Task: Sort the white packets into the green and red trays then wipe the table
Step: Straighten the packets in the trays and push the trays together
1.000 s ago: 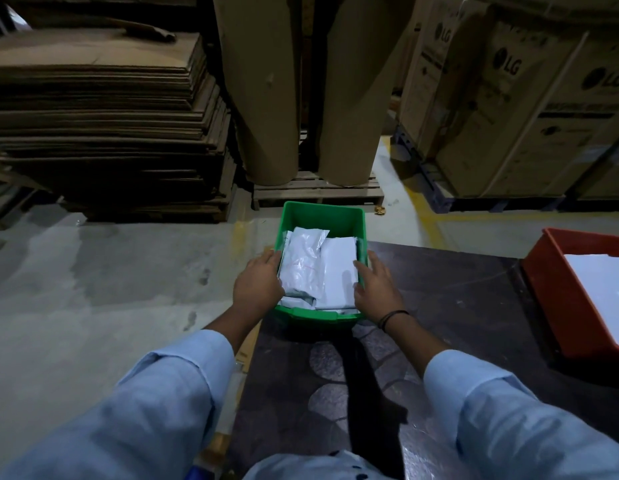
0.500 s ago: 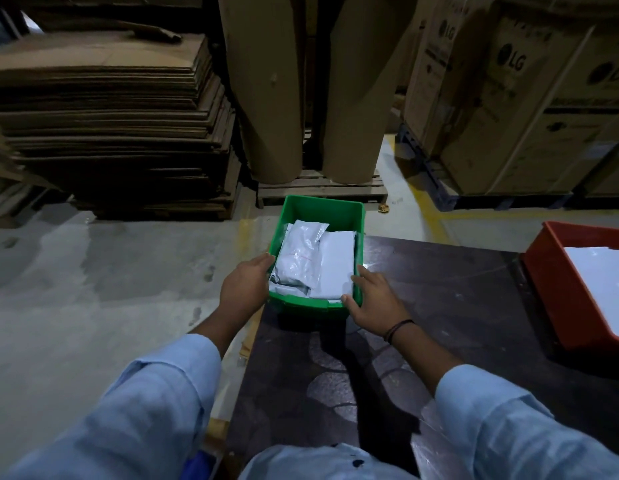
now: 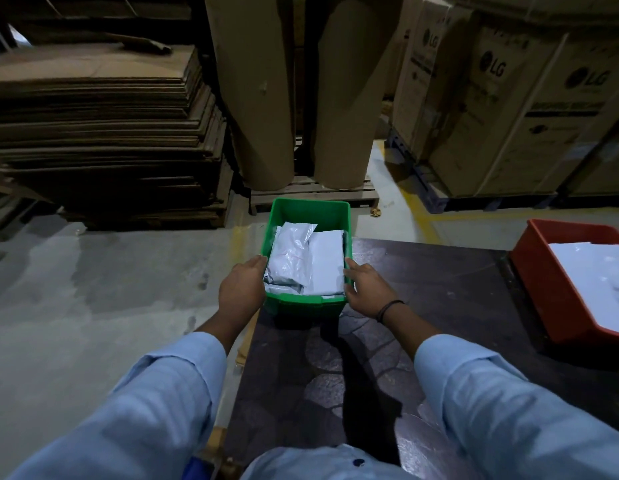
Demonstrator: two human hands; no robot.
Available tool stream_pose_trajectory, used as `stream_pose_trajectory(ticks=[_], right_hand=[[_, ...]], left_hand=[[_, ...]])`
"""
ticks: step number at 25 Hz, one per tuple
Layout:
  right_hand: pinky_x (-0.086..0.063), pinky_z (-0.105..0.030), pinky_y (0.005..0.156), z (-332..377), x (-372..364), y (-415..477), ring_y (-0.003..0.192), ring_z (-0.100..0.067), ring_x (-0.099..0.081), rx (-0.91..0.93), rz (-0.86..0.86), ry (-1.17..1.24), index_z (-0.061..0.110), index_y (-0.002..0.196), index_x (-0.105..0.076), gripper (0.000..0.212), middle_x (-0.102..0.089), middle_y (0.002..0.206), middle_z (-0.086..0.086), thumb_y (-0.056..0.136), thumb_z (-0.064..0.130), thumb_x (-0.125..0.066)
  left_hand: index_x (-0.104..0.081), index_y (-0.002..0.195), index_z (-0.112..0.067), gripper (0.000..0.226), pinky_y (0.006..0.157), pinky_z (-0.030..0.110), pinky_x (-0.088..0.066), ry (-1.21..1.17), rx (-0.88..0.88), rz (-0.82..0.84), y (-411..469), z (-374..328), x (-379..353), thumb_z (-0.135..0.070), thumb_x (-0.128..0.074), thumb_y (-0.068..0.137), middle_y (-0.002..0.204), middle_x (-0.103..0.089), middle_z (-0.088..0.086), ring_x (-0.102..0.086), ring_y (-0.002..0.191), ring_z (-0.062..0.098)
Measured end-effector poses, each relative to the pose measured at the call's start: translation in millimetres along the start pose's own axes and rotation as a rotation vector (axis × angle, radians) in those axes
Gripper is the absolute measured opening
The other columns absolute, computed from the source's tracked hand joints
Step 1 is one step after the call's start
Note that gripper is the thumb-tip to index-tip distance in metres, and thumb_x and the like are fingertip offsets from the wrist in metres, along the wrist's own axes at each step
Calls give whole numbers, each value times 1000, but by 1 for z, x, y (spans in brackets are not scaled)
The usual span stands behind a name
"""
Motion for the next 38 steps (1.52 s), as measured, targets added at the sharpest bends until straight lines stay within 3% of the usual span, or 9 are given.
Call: stream_pose_trajectory(ticks=[7,11,15,21,27,38], right_hand=[[-44,-44,96,1,-9,5,112,-40,-48,11,-8,-102,0,123,-57,36,-35,154,-18,89,9,-49],[-47,-45,97,1,-15,0,114,-38,-47,5,-53,-110,2,122,-56,37,-37,152,-17,86,8,-51],[-44,-43,99,-2,-11,-4,115,-40,-49,35,-122,-122,2,117,-61,30,-47,144,-19,89,10,-52],[-46,-45,100,-8,1,-20,120,-38,-47,58,-243,-26,2,124,-59,34,-53,138,-17,92,14,-53],[-46,-48,102,-40,11,-46,120,-40,-51,5,-335,20,1,125,-61,37,-58,132,-20,91,14,-60],[-50,-41,97,-176,66,-136,118,-32,-54,-161,-503,60,4,124,-63,38,-62,129,-14,92,22,-55]], left_hand=[[-60,113,-20,39,60,36,-45,34,-5,-14,1,-4,3,-1,-56,79,110,-66,4,-61,89,34],[-65,108,-17,39,59,32,-35,75,-59,-53,1,-8,2,-6,-57,72,102,-69,4,-58,84,36],[-68,121,-15,50,67,37,-49,69,-81,-125,8,-18,3,-11,-61,72,110,-72,5,-60,86,37],[-68,126,-16,51,76,39,-51,28,-143,-139,12,-53,5,-12,-63,75,117,-73,4,-62,93,37],[-71,121,-17,45,67,38,-50,-25,-271,-163,12,-116,1,-11,-64,76,110,-75,5,-64,85,38],[-69,125,-21,41,80,39,-54,-175,-424,-98,0,-316,-29,-20,-59,85,118,-73,3,-67,96,32]])
Point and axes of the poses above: each hand's wrist, its own y-axis towards the middle knuckle, its own x-axis out of the back of the hand, z = x × y, the point moved 4 cm from there along y, towards the middle knuckle
